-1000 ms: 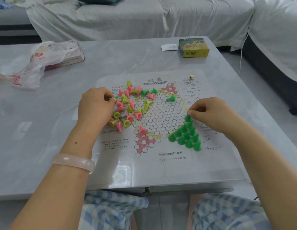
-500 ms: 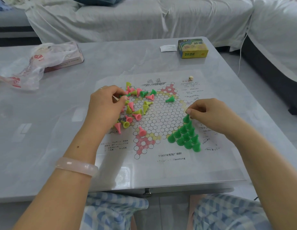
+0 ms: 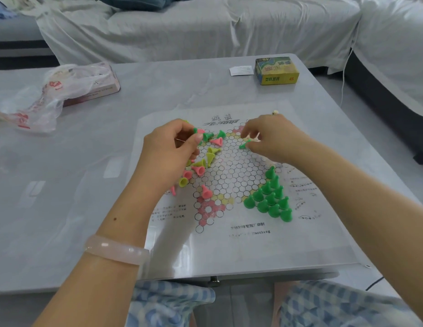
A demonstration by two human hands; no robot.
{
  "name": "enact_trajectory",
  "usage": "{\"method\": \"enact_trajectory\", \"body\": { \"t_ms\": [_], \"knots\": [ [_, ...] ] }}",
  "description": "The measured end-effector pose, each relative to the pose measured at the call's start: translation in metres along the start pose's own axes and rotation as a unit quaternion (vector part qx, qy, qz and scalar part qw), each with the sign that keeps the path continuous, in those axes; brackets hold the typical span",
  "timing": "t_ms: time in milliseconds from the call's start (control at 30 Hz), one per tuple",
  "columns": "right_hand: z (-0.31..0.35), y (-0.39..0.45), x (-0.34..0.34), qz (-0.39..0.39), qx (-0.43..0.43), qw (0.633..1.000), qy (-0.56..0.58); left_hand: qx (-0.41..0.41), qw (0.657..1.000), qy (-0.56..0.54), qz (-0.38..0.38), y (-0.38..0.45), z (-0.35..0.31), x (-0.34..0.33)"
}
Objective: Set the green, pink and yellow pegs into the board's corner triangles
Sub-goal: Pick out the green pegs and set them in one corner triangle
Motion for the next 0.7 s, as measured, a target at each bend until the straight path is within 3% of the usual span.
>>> {"method": "enact_trajectory", "body": {
  "t_ms": [233, 500, 700],
  "knots": [
    [0.001, 0.021, -0.021, 0.037, 0.029, 0.994, -0.094, 0.026, 0.999, -0.027, 0.007, 0.005, 0.005, -0.004],
    [0.002, 0.028, -0.008, 0.002, 0.066, 0.998, 0.003, 0.03, 0.999, -0.021, -0.005, 0.006, -0.002, -0.012],
    [0.016, 0.051, -0.027, 0.023, 0.1, 0.99, -0.093, 0.067, 0.996, -0.045, -0.044, 0.009, 0.001, -0.011]
  ]
}}
Point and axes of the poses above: each hand's wrist, its own y-axis towards the middle knuckle, its own x-axis out of the back of the hand, z = x × y, the point moved 3 cm from there along y, towards the middle knuckle, and after that the axes turned 1 degree about y, right-handed, at the moved point
